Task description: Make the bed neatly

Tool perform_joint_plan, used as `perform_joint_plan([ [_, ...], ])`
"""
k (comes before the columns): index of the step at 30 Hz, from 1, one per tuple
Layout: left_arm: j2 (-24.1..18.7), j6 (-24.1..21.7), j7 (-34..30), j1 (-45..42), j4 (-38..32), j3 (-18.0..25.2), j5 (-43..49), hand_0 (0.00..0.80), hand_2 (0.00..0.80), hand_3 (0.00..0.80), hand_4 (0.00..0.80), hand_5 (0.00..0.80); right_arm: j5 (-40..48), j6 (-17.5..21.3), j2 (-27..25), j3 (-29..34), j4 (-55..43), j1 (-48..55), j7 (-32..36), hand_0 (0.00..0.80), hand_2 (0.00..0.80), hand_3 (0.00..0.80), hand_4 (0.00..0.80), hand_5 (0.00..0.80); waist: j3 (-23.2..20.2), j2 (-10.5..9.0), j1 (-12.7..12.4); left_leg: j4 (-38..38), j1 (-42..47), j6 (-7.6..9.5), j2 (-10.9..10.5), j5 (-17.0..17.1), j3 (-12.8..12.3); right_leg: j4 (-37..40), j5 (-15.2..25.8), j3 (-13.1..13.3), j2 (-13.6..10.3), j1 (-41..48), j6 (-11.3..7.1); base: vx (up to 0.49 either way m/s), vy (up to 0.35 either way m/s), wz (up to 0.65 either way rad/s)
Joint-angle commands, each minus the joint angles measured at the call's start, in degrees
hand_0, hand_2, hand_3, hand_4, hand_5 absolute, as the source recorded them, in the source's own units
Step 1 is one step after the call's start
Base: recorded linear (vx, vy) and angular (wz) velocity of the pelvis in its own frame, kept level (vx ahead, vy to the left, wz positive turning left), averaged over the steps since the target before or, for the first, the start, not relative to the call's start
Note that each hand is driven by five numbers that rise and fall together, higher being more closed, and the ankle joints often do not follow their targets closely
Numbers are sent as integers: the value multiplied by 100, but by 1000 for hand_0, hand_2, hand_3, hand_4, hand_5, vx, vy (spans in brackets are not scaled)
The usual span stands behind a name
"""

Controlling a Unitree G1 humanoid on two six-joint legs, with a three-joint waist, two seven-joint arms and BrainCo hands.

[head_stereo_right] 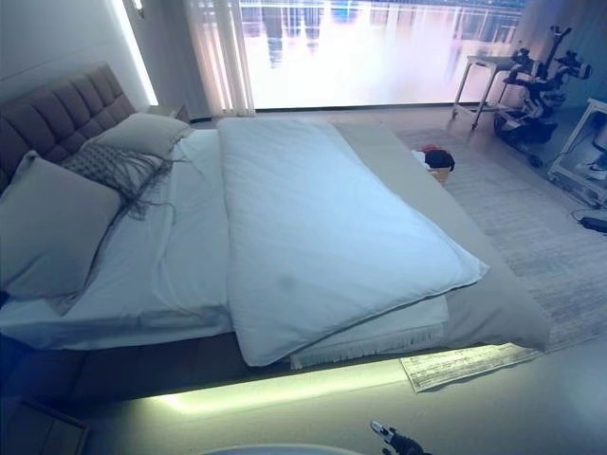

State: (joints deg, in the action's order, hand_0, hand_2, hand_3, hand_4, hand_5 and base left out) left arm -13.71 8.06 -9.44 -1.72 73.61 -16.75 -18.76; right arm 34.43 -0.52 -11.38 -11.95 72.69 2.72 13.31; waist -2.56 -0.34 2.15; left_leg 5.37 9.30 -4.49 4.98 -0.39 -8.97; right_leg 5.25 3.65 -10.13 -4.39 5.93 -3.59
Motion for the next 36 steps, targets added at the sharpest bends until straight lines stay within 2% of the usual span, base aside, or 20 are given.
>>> perform_joint_plan([
  [1,374,-62,-90,404,394,-113,189,0,0,0,0,0,-46,-26,80,64,509,-482,-116,0,0,0,0,0,308,49,-45,-45,-100,365,-444,-337,38,-100,-404,-24,102,130,-107,0,0,0],
  [13,400,56,-160,343,292,-196,179,0,0,0,0,0,-385,-159,61,81,630,-534,-290,0,0,0,0,0,295,65,-103,-37,-63,351,-447,-328,99,-91,-409,-53,113,181,-110,13,-1,1],
  [21,356,135,-137,424,234,-231,198,0,0,0,0,0,-278,-344,47,13,553,-678,-358,0,0,0,0,0,350,79,-125,-82,-102,365,-452,-315,77,-131,-406,-34,99,142,-104,0,0,0],
  [33,297,240,-47,424,142,-309,449,0,0,0,0,0,43,-543,65,-116,373,-697,-406,0,0,0,0,0,434,108,55,-223,-69,380,-337,-336,-30,-329,-499,222,198,38,-36,28,-60,-4],
  [36,325,169,164,467,97,-269,-112,0,0,0,0,0,-3,-642,26,-88,390,-683,-473,0,0,0,0,0,491,109,132,-610,-195,376,-265,-445,-48,-595,-636,329,218,-67,44,39,-97,-9],
])
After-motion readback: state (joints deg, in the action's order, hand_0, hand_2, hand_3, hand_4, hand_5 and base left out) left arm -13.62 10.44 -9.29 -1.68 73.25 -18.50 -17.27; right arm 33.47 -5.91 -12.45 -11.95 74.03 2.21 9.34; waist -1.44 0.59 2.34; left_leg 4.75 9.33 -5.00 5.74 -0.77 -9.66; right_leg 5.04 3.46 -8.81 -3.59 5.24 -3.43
